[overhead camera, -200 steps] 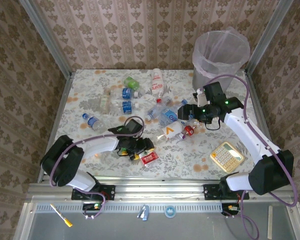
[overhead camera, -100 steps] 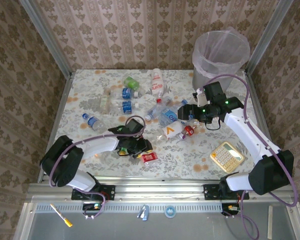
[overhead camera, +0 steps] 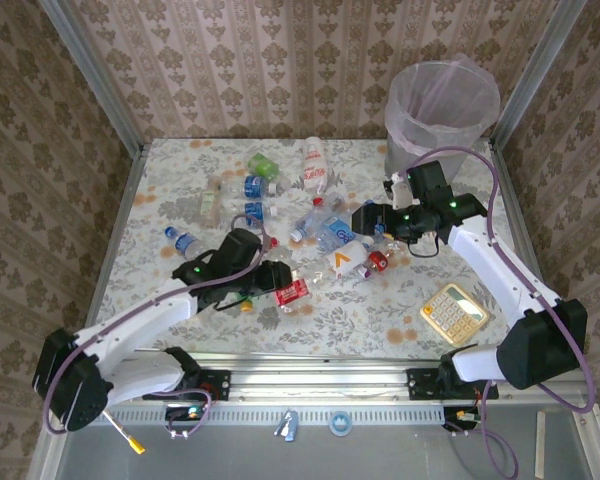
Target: Throw the plastic bottles in the bin
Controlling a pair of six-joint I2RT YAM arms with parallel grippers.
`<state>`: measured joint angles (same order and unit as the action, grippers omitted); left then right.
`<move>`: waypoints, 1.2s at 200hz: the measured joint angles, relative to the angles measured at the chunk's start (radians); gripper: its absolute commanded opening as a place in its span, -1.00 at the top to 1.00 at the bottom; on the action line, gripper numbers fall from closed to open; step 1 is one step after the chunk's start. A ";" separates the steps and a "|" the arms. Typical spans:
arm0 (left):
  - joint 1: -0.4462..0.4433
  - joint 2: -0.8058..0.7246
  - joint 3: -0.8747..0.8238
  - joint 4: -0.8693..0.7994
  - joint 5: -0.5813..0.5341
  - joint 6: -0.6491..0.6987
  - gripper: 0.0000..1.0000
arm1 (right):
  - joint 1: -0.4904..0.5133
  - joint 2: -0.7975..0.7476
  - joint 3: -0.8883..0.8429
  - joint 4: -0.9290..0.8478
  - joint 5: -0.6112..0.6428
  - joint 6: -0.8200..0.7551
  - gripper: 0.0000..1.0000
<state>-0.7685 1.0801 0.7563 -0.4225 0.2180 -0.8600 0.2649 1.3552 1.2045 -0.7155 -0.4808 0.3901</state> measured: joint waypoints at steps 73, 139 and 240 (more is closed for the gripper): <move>0.003 0.067 0.294 -0.068 -0.009 0.370 0.52 | 0.034 -0.035 0.000 0.161 -0.128 0.029 -1.00; -0.023 0.277 0.446 -0.063 0.131 0.522 0.53 | 0.090 -0.077 -0.005 0.280 -0.190 0.034 -0.91; -0.034 0.322 0.491 -0.042 0.259 0.567 0.55 | 0.054 -0.038 -0.036 0.422 -0.254 0.052 -0.78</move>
<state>-0.8021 1.4021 1.2469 -0.4644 0.4774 -0.2928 0.3187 1.3170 1.1683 -0.2939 -0.7353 0.4419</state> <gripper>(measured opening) 0.301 0.900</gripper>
